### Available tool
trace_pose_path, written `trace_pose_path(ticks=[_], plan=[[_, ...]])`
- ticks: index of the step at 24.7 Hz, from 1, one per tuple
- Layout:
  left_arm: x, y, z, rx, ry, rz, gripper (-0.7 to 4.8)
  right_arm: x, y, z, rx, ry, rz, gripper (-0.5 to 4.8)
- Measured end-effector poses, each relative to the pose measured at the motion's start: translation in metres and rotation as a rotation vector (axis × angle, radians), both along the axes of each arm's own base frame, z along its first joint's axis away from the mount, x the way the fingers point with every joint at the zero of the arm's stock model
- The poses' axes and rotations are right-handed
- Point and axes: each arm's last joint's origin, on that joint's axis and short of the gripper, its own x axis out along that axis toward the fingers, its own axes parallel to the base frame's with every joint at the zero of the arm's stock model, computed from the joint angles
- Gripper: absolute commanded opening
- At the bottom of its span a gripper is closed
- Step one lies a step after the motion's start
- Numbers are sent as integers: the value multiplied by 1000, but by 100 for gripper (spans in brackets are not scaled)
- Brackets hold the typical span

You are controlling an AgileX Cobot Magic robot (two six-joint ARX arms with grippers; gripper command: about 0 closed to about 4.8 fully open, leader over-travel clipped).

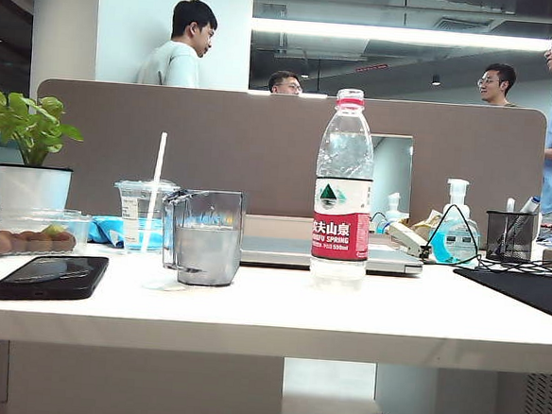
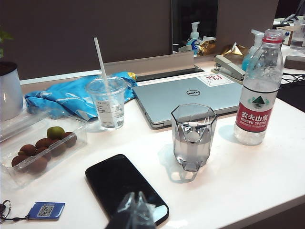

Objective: Pick up the mineral water bottle on the table and pour water into the mug until it's half full.

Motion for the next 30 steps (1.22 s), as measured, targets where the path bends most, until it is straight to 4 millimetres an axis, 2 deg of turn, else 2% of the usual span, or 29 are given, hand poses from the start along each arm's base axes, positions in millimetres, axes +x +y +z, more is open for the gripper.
trace_pose_path(ticks=[9, 13, 22, 24, 30], plan=[[0, 0, -1, 1, 2, 6, -4, 0, 0, 0, 0, 0, 0, -5], [5, 7, -4, -4, 3, 95, -3, 0, 0, 0, 0, 0, 0, -5], [28, 20, -47, -70, -6, 154, -4, 0, 0, 0, 0, 0, 0, -5], [34, 21, -65, -79, 12, 192, -3, 0, 0, 0, 0, 0, 0, -5], [37, 22, -79, -77, 38, 241, -3, 0, 0, 0, 0, 0, 0, -5]])
